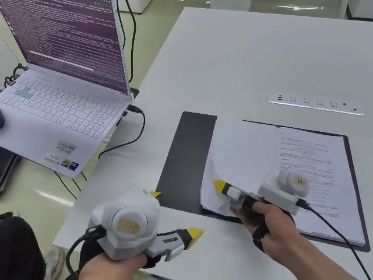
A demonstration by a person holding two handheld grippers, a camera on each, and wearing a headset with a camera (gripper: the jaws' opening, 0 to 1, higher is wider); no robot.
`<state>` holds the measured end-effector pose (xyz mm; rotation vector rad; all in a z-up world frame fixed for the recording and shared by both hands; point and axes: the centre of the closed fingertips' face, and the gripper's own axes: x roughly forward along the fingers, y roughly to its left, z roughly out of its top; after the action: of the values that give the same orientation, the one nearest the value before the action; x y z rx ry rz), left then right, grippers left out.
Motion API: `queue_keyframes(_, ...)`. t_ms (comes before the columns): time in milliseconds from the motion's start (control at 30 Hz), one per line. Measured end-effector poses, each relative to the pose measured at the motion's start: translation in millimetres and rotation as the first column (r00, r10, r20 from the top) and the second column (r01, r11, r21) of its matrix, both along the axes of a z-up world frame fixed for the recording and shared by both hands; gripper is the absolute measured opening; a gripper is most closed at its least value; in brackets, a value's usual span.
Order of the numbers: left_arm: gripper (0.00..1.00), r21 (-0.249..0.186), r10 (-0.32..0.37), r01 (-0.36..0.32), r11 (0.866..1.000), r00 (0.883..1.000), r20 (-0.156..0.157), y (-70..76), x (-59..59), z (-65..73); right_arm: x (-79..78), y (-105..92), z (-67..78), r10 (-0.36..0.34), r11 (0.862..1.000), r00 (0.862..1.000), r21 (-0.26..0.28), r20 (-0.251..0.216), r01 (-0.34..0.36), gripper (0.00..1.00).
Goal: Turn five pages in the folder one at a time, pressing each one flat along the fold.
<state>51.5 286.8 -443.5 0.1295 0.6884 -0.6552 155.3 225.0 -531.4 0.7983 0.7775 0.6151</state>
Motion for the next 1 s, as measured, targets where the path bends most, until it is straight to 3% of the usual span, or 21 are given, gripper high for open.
queue_keyframes(133, 0.66, -0.001, -0.004, 0.004, 1.000, 1.000, -0.003, -3.4, 1.5, -0.3, 1.3, -0.3, -9.7, 0.004, 1.000, 1.000, -0.005, -0.017, -0.004, 0.00)
queue_keyframes(233, 0.66, -0.002, -0.005, 0.005, 1.000, 1.000, -0.005, -4.8, 2.7, -0.5, 0.3, -1.0, -13.2, 0.018, 0.999, 1.000, -0.048, 0.002, -0.018, 0.00)
queue_keyframes(333, 0.65, -0.005, -0.005, 0.005, 1.000, 1.000, -0.006, -5.8, 4.4, -0.5, -2.1, 1.8, -16.0, 0.008, 1.000, 1.000, -0.026, -0.023, -0.009, 0.03)
queue_keyframes(467, 0.65, -0.004, -0.009, 0.009, 1.000, 1.000, -0.005, -6.1, 5.6, -0.4, -8.2, 5.2, -22.3, 0.020, 0.999, 0.999, -0.042, -0.027, -0.021, 0.09)
queue_keyframes(600, 0.65, 0.013, -0.008, 0.008, 1.000, 1.000, -0.015, -1.4, 5.1, -3.1, -10.8, 9.2, -14.9, 0.013, 1.000, 1.000, -0.002, -0.021, -0.013, 0.18)
queue_keyframes(867, 0.64, 0.019, -0.016, 0.017, 1.000, 1.000, -0.016, 1.7, 3.1, -3.8, -28.2, 13.9, 6.0, 0.071, 0.997, 0.997, 0.038, 0.004, -0.071, 0.43)
queue_keyframes(1000, 0.62, 0.025, -0.037, 0.037, 0.999, 0.999, -0.017, -0.5, 2.3, -4.9, -40.2, 5.9, 18.7, 0.092, 0.995, 0.994, 0.016, 0.053, -0.093, 0.44)
